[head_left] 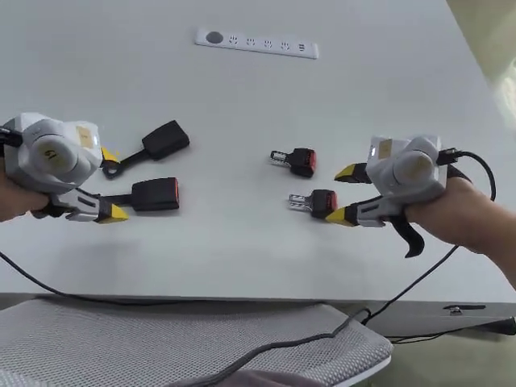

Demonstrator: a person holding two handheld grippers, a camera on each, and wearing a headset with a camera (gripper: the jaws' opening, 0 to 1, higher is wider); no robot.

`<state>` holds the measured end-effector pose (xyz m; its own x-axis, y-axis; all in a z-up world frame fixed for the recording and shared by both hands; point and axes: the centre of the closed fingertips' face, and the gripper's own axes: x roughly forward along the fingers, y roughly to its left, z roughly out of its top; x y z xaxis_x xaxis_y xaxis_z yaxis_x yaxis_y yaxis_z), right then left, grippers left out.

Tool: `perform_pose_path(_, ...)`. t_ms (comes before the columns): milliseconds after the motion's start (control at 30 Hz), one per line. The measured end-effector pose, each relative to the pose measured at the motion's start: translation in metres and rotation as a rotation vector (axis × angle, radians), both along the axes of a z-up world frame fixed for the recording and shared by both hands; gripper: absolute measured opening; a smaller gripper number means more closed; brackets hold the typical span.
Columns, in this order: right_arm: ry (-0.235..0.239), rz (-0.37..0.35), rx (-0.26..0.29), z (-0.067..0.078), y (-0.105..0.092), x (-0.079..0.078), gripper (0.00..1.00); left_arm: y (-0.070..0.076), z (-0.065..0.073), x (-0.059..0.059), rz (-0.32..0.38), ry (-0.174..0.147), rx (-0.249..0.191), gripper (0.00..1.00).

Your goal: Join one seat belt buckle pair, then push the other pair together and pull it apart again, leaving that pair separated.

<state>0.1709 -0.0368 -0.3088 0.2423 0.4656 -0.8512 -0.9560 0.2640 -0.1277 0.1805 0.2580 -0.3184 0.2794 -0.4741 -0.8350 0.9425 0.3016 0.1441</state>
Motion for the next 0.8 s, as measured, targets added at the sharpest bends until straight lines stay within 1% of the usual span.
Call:
perform_pose_path(33,0.012,0.005,0.008,-0.001,0.002,-0.001,0.43,-0.001,-0.001,0.001,-0.003,0.002,0.002,0.53)
perform_pose_path(67,0.012,0.008,0.007,-0.003,0.002,0.001,0.42,-0.002,-0.003,0.001,-0.007,0.008,0.004,0.53)
perform_pose_path(167,0.015,0.024,-0.019,-0.009,-0.001,0.004,0.41,-0.005,-0.006,0.004,-0.017,0.009,0.005,0.52)
perform_pose_path(233,0.02,0.027,-0.024,-0.012,-0.002,0.006,0.41,-0.008,-0.009,0.005,-0.031,0.003,0.01,0.52)
perform_pose_path(433,0.035,0.044,-0.06,-0.022,-0.011,0.009,0.41,-0.013,-0.019,0.007,-0.058,0.025,0.036,0.52)
perform_pose_path(567,0.049,0.053,-0.078,-0.028,-0.014,0.009,0.41,-0.016,-0.021,0.008,-0.077,0.029,0.044,0.51)
perform_pose_path(633,0.055,0.054,-0.08,-0.03,-0.015,0.01,0.41,-0.017,-0.021,0.01,-0.087,0.029,0.042,0.47)
perform_pose_path(700,0.057,0.056,-0.081,-0.032,-0.015,0.011,0.41,-0.018,-0.021,0.012,-0.09,0.034,0.037,0.47)
perform_pose_path(733,0.061,0.058,-0.082,-0.033,-0.014,0.012,0.41,-0.019,-0.022,0.014,-0.084,0.039,0.034,0.47)
perform_pose_path(800,0.075,0.06,-0.082,-0.038,-0.014,0.012,0.41,-0.022,-0.022,0.013,-0.082,0.056,0.023,0.47)
